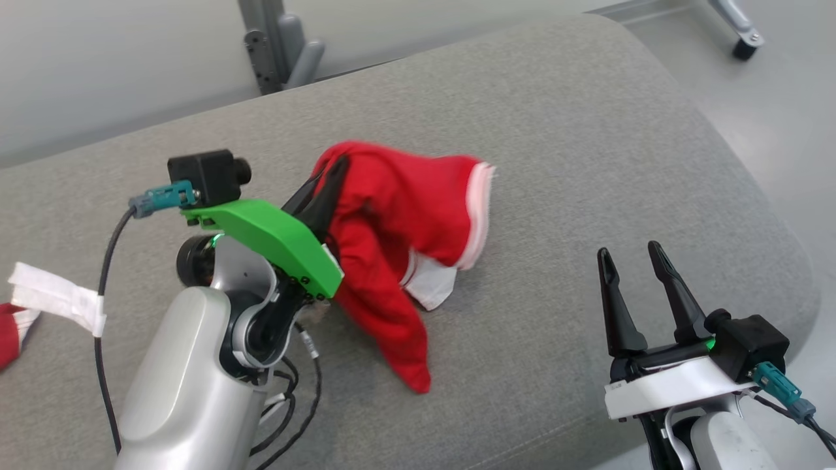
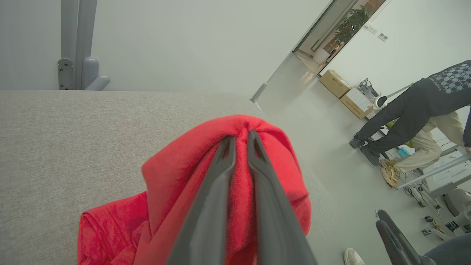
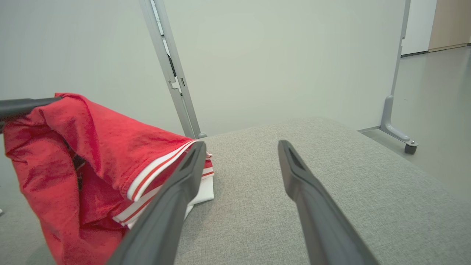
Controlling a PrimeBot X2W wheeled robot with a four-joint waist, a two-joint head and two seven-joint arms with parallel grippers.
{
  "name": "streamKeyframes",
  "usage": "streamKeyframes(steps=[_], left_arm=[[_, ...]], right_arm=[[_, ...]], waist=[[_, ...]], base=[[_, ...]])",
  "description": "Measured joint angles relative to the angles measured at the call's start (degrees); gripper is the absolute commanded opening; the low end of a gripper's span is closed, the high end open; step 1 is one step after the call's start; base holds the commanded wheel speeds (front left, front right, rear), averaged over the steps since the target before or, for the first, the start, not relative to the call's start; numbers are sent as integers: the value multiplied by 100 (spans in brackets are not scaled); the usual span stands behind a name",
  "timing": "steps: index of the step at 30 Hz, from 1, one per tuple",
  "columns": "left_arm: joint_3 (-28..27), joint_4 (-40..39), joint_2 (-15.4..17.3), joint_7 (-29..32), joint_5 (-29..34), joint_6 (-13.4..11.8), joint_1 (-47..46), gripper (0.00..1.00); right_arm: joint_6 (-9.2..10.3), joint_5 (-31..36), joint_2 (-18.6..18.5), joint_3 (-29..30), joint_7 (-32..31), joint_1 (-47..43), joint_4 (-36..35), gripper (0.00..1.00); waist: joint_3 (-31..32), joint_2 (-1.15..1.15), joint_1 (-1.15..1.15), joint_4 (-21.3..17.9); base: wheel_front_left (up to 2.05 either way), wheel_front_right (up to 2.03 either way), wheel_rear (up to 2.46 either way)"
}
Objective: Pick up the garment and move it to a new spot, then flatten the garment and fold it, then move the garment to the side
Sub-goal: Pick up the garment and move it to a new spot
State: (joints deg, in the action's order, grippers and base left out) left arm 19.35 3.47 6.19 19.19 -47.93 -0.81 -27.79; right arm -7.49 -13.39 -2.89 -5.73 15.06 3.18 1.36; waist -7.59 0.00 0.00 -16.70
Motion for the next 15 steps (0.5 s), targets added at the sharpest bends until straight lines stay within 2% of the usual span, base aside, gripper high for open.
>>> streamKeyframes(steps=[1, 4, 9, 11, 13, 15], left_arm=[[-16, 694, 46, -219, 205, 26, -70, 0], [9, 1780, 160, -577, 515, 53, -196, 0], [-8, 3060, 247, -1106, 682, 140, -293, 2], [-2, 3343, 225, -1248, 682, 235, -320, 33], [-16, 3524, 218, -1446, 681, 349, -360, 100], [-26, 3612, 207, -1585, 615, 492, -372, 100]], right_arm=[[0, -16, 2, -36, 0, -1, 0, 100], [1, -71, -1, -68, 0, -10, 12, 100], [0, -118, 2, -105, 0, -33, 13, 100], [0, -134, 0, -53, 0, -62, 11, 100], [1, -133, 0, -22, 0, -80, 20, 100], [0, -127, 3, -5, 0, -79, 23, 100]], waist=[[-11, 0, 0, -132], [-46, 0, 0, -278], [-161, 0, 0, -377], [-198, 0, 0, -354], [-216, 0, 0, -295], [-217, 0, 0, -222]], base=[[0, 0, 0], [0, 0, 0], [0, 0, 0], [0, 0, 0], [0, 0, 0], [0, 0, 0]])
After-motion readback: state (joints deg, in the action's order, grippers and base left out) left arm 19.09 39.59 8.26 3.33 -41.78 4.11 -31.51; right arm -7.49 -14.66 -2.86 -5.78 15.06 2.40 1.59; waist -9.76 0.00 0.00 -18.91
